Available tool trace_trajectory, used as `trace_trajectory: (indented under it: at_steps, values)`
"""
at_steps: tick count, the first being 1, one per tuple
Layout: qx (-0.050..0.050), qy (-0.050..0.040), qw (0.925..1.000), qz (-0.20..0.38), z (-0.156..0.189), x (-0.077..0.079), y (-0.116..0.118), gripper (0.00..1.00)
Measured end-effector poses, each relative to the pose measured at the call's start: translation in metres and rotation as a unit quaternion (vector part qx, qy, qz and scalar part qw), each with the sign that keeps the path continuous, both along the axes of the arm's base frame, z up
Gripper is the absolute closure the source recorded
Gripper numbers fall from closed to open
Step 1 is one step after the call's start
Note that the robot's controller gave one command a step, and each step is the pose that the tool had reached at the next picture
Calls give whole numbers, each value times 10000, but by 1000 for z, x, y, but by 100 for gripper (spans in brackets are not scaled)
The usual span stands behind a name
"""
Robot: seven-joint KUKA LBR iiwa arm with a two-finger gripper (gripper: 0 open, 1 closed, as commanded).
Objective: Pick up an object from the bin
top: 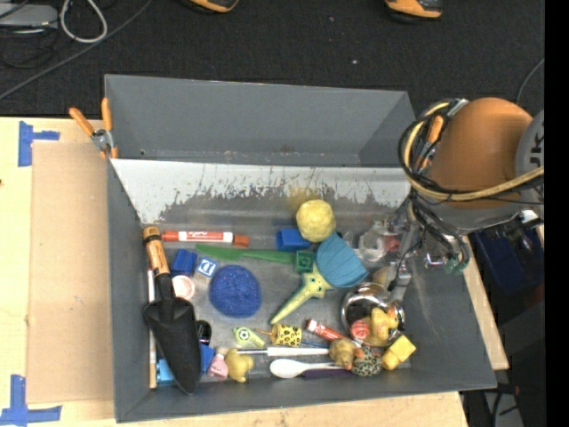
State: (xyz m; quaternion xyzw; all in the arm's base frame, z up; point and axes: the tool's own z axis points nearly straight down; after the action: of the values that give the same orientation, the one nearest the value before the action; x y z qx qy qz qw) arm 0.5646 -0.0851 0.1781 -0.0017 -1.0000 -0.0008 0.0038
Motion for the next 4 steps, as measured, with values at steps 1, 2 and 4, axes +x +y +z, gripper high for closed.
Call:
trace_trajectory:
  at_steps: [1,2,4]
  values:
    - [-6,-34,10000,10,5,1,0,0]
    - [-22,-92,10000,-8,-11,8,6,0]
    - [-18,-66,9998,-196,-56,-25,29,0]
